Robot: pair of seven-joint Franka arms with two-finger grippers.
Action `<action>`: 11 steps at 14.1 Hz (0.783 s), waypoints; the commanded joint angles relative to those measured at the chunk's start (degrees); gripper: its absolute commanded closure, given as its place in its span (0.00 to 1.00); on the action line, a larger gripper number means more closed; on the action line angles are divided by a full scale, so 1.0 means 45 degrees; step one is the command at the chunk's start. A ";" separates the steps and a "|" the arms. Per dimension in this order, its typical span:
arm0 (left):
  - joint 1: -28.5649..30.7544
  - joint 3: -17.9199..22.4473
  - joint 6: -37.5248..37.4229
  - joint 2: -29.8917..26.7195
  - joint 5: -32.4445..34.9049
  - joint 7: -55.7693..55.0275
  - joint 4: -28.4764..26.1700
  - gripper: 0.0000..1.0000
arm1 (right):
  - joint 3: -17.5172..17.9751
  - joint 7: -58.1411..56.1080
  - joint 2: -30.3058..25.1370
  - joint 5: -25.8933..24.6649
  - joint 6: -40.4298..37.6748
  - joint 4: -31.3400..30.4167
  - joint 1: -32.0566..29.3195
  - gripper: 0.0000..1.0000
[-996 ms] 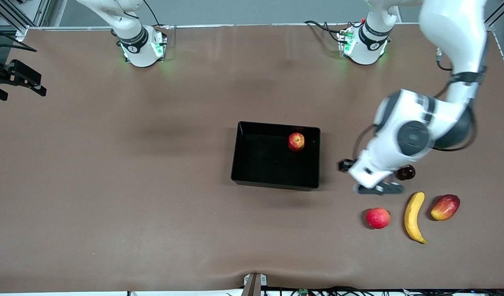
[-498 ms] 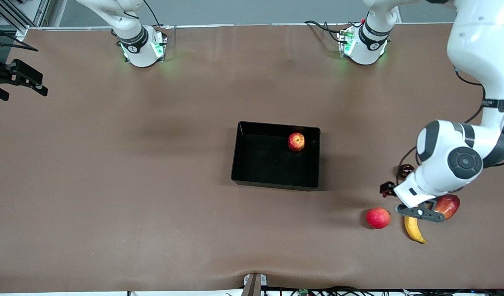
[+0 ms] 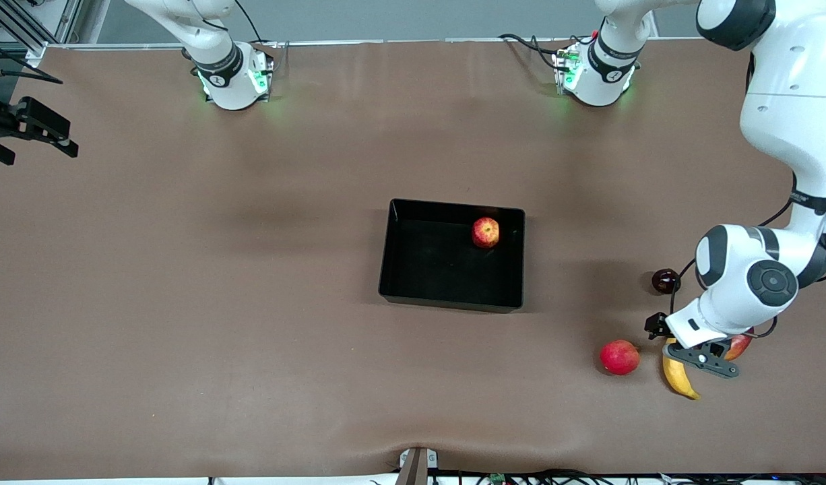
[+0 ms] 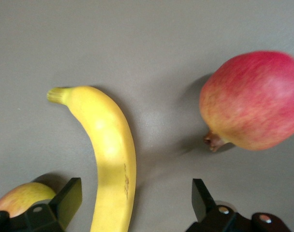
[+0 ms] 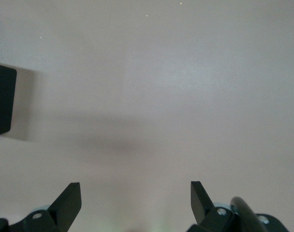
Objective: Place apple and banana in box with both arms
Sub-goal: 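Move the left gripper back down to the yellow banana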
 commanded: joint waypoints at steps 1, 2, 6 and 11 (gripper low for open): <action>0.0105 0.0091 0.0310 0.0395 0.0409 0.0153 0.0245 0.00 | -0.0005 -0.0207 0.0063 0.0138 -0.0202 0.0285 -0.0254 0.00; 0.0164 0.0130 0.0388 0.0473 0.0468 0.0153 0.0245 0.00 | -0.0006 -0.0207 0.0062 0.0138 -0.0203 0.0285 -0.0235 0.00; 0.0184 0.0130 0.0448 0.0707 0.0469 0.0134 0.0245 0.82 | -0.0006 -0.0207 0.0062 0.0138 -0.0183 0.0285 -0.0254 0.00; 0.0165 0.0072 -0.0446 0.0007 0.0508 0.0094 0.0264 1.00 | -0.0025 -0.0207 0.0062 0.0158 -0.0338 0.0246 -0.0527 0.00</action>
